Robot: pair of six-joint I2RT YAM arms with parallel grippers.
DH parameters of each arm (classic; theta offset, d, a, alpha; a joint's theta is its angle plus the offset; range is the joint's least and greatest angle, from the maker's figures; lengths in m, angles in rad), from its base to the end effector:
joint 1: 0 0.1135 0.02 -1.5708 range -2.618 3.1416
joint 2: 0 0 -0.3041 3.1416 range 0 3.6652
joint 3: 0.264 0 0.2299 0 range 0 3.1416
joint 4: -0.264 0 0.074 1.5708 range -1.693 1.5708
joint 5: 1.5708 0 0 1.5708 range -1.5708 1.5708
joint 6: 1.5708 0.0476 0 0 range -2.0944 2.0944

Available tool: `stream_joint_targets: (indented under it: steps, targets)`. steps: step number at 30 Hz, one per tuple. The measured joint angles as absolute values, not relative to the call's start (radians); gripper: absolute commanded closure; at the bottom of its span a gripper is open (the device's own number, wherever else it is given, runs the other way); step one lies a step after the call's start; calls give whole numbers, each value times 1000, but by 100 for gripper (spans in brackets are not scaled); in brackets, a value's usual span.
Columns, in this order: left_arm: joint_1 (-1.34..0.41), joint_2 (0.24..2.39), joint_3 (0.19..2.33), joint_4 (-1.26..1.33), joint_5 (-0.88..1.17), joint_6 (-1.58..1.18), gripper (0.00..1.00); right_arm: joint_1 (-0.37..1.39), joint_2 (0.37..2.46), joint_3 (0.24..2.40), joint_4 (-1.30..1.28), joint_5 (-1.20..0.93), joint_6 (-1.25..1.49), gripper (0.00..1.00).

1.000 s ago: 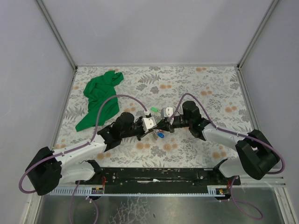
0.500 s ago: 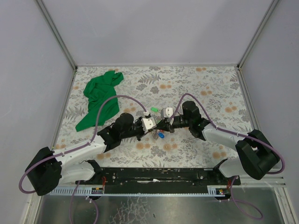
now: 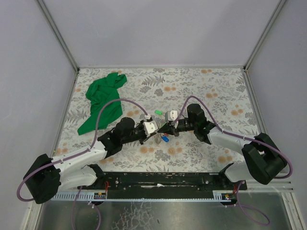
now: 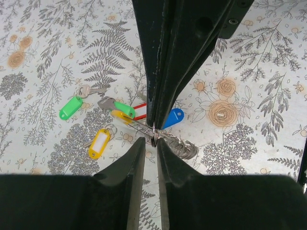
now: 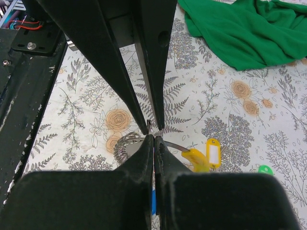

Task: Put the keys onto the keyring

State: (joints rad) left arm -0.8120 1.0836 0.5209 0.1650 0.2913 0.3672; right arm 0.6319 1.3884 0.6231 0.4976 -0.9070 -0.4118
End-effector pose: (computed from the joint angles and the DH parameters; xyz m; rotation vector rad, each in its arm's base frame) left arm 0.1329 -0.1601 0.2682 1.2654 1.5433 -0.5754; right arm 0.1926 0.1874 0.2747 -1.4165 1.1764 0.9806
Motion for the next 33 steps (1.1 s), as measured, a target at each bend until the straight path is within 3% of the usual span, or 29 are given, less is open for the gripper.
stream_joint_targets:
  steps: [33]
  targets:
    - [-812,1082,505,192,310,361,88,632,1410,623,521,-945,-381,100]
